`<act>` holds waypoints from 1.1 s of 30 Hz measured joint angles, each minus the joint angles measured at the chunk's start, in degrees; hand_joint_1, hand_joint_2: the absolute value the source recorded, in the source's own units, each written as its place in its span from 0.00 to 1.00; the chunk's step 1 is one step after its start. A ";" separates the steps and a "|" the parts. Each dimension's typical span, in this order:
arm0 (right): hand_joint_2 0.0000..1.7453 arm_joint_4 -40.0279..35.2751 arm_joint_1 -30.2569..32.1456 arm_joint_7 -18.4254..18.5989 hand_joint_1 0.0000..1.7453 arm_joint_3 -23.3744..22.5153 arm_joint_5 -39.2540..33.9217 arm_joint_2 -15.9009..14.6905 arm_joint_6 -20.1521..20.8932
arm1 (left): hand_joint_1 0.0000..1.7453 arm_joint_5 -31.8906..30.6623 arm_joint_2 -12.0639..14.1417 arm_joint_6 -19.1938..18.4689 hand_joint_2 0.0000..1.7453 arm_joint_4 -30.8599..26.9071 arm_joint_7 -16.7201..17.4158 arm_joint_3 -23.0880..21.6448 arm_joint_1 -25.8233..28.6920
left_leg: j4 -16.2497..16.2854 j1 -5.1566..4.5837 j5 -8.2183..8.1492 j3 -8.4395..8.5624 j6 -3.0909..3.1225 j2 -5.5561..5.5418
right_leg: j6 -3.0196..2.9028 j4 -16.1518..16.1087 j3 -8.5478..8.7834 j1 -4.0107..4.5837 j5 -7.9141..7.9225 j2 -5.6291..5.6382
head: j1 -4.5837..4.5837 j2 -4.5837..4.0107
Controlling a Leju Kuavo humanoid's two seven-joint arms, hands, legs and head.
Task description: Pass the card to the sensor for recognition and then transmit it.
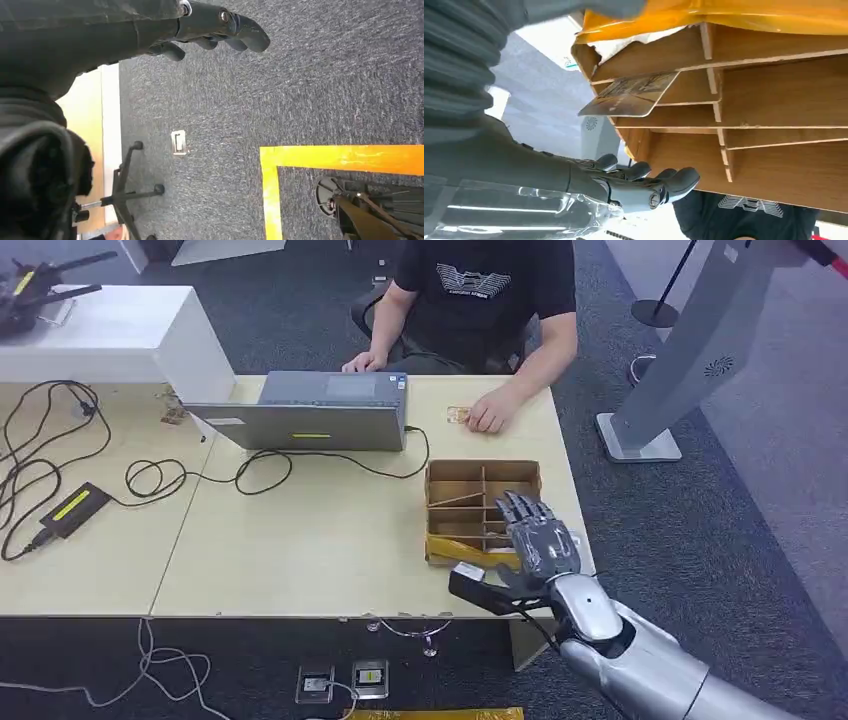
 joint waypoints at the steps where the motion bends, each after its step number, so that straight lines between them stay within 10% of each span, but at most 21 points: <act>1: 1.00 0.11 0.00 -0.20 1.00 0.00 -0.22 0.11 -0.06 | 0.00 -0.04 0.00 0.02 0.00 0.00 -0.02 0.00 0.00 | 0.00 0.00 0.00 0.00 0.00 0.00 | 0.00 0.00 0.00 0.00 0.00 -0.01 | 0.00 0.00; 23: 1.00 2.80 1.45 0.09 1.00 0.94 8.20 0.79 0.00 | 0.00 -1.20 0.00 -0.31 0.00 0.00 -1.27 -0.09 0.00 | 0.00 0.00 0.00 0.00 0.00 0.00 | 0.00 0.00 0.00 0.00 0.00 0.00 | 0.02 0.00; 24: 1.00 2.93 1.57 0.07 0.03 0.94 8.24 0.81 -0.02 | 0.00 -1.20 0.00 -0.39 0.00 0.00 -1.27 -0.09 0.00 | 0.00 0.00 0.00 0.00 0.00 0.00 | 0.00 0.00 0.00 0.00 0.00 0.00 | 0.00 0.00; 33: 1.00 3.69 2.47 -2.47 0.00 -0.31 9.99 1.07 -4.07 | 0.00 -1.36 0.02 -0.42 0.00 0.00 -1.27 -0.15 0.00 | 0.00 0.00 0.00 0.00 0.00 0.00 | 0.00 0.00 0.00 0.00 0.00 0.00 | 0.00 0.00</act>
